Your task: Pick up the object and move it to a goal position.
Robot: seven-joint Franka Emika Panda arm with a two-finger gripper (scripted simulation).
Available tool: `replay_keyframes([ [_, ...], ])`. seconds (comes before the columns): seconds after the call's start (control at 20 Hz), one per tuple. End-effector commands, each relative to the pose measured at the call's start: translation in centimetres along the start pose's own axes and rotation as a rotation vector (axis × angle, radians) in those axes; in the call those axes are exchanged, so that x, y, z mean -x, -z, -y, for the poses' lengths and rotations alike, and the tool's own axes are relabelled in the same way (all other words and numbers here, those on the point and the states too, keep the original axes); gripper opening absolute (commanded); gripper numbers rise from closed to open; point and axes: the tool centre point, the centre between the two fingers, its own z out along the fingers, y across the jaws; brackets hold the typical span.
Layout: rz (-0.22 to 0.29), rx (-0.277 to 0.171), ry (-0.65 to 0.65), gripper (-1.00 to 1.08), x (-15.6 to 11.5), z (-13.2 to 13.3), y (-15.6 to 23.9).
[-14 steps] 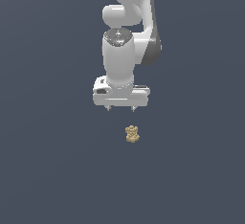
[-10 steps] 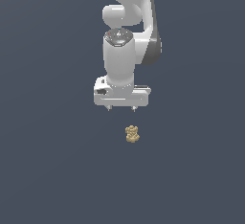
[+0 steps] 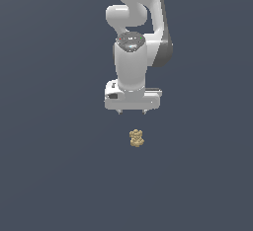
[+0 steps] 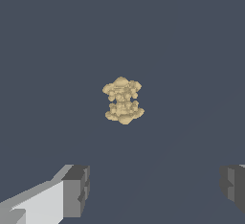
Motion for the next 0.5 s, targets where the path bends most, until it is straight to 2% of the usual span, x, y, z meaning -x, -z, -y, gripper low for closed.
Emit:
replay_keyframes([
  [0.0,0.0,0.001,0.001,1.0,-0.1,0.0,-0.1],
  [0.45,0.008,0.017,0.036,1.0,-1.9,0.7,-2.6],
])
